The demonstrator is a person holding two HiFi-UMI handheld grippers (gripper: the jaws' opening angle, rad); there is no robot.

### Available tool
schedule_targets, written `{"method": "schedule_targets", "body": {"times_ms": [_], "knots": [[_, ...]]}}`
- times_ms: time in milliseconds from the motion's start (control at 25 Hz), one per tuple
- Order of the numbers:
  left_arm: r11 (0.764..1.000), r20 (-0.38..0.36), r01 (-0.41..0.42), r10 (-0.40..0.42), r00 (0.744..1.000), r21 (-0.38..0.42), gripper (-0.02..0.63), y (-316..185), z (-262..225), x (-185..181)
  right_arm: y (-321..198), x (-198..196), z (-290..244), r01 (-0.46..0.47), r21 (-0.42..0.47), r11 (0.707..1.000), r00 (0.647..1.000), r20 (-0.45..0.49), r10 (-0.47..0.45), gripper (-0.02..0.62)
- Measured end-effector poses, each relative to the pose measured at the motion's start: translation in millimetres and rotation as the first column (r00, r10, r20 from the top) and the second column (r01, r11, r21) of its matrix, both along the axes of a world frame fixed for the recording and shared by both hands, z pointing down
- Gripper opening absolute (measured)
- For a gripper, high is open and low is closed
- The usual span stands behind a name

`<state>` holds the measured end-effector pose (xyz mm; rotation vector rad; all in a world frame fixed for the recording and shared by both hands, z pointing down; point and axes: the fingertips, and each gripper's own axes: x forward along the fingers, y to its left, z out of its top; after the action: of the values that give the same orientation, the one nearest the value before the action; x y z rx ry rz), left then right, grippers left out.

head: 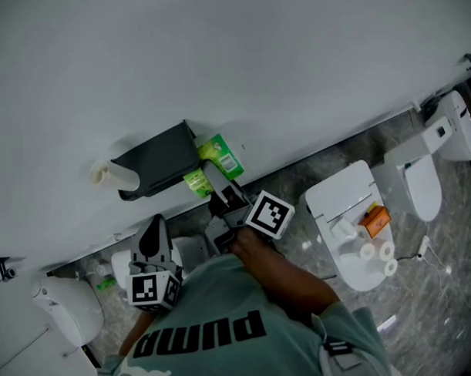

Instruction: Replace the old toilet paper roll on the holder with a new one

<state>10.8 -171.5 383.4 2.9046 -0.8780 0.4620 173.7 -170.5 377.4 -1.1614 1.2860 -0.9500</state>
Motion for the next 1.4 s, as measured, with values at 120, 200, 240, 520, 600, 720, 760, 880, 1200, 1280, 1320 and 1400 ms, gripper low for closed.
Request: {"method": "schedule_targets", "body": {"times_ms": [120, 200, 240, 520, 600, 720, 760, 880, 1200, 1280, 1320, 1400], "knots": [[1.0, -0.006, -0.004, 0.004, 1.0, -0.007, 0.003, 0, -1, 0, 1, -5, -1, 0.015, 0.01, 1.0, 1.0, -0.007, -0.015, 0.434], [1.0, -0.01, -0.006, 0.006, 1.0, -0.008, 0.003, -1, -1, 0, 2, -11, -1, 0.034, 0.018, 0.999, 0.999, -0.022, -0.034, 0.434], [1.0, -0.012, -0.006, 0.006, 1.0, -0.008, 0.003, -2, -1, 0, 2, -15, -1, 0.045, 0.021, 0.999, 0.999, -0.029, -0.044, 0.434], [1.0, -0.024, -0.005, 0.005, 1.0, -0.012, 0.003, -5, -4, -2, -3, -36, 0, 0.114, 0.004, 0.993, 0.989, -0.096, -0.113, 0.431], [1.0, -0.028, -0.004, 0.003, 1.0, -0.011, 0.003, -7, -4, -3, -6, -42, 2, 0.131, -0.004, 0.991, 0.985, -0.112, -0.131, 0.431], [1.0, -0.033, 0.001, -0.001, 0.999, -0.009, 0.003, -9, -5, -6, -10, -51, 3, 0.158, -0.014, 0.987, 0.979, -0.126, -0.158, 0.431], [1.0, -0.034, 0.003, -0.004, 0.999, -0.008, 0.003, -10, -5, -7, -12, -54, 4, 0.167, -0.017, 0.986, 0.977, -0.129, -0.167, 0.431], [1.0, -0.039, 0.008, -0.008, 0.999, -0.007, 0.003, -13, -6, -9, -16, -62, 5, 0.191, -0.026, 0.981, 0.973, -0.125, -0.192, 0.431], [1.0, -0.049, 0.028, -0.029, 0.998, -0.003, 0.003, -20, -7, -18, -29, -83, 5, 0.263, -0.01, 0.965, 0.959, -0.109, -0.263, 0.431], [0.999, -0.055, 0.036, -0.036, 0.998, -0.004, 0.003, -21, -9, -20, -31, -91, 4, 0.289, -0.006, 0.957, 0.951, -0.114, -0.288, 0.431], [0.999, -0.058, 0.04, -0.041, 0.997, -0.006, 0.003, -22, -9, -21, -33, -96, 4, 0.304, -0.008, 0.953, 0.946, -0.119, -0.302, 0.431], [0.999, -0.063, 0.05, -0.051, 0.997, -0.009, 0.003, -24, -9, -24, -35, -107, 5, 0.335, -0.014, 0.942, 0.934, -0.127, -0.334, 0.431]]}}
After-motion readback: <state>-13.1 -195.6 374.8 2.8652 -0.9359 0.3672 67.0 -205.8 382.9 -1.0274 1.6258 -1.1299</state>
